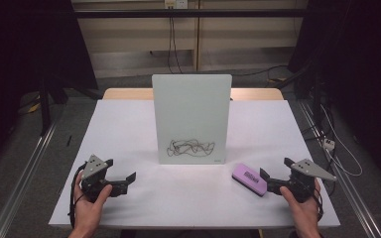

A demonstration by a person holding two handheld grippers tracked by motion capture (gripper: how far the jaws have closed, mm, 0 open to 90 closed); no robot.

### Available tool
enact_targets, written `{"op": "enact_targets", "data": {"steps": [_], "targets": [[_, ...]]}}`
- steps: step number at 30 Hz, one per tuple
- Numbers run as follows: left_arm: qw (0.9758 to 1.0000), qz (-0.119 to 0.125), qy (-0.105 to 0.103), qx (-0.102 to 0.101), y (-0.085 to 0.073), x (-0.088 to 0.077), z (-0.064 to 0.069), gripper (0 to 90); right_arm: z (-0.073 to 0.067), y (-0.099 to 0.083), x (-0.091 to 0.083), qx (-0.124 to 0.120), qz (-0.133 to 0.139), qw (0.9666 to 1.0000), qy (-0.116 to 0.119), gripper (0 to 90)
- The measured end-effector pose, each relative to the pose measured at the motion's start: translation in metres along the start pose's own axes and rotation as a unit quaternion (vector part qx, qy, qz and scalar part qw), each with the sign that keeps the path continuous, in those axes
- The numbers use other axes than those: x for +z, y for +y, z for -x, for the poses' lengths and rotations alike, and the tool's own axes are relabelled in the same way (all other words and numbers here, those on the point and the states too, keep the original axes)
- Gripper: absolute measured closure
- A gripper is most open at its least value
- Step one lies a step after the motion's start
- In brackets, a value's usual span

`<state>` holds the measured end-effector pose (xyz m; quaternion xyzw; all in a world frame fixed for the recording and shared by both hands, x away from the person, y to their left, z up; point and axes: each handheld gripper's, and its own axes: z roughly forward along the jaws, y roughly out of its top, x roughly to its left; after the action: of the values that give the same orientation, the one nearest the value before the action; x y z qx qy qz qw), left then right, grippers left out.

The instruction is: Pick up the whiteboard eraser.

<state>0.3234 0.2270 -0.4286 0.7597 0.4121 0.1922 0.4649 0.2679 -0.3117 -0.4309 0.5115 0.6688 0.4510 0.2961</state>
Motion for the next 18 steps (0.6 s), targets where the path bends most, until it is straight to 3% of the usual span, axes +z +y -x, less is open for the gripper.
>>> {"op": "enact_targets", "data": {"steps": [4, 7, 15, 18], "targets": [[1.0, -0.004, 0.001, 0.001, -0.0002, 0.0006, -0.0009, 4.2, 0.0006, 0.0006, 0.0002, 0.001, -0.004, 0.9998, 0.018, 4.2], [1.0, -0.007, 0.004, -0.001, -0.0007, 0.0012, -0.002, 4.4, 0.0033, 0.0012, 0.0019, 0.017, -0.028, 0.9993, 0.019, 6.2], [0.9999, -0.014, 0.009, 0.002, -0.002, 0.002, -0.0026, 4.6, 0.0027, 0.0034, 0.0012, 0.003, -0.037, 0.9987, 0.035, 4.9], [0.9998, -0.017, 0.009, 0.001, -0.0017, 0.0025, -0.0032, 4.7, 0.0, 0.0098, 0.0073, -0.002, -0.064, 0.9966, 0.052, 5.6]]}}
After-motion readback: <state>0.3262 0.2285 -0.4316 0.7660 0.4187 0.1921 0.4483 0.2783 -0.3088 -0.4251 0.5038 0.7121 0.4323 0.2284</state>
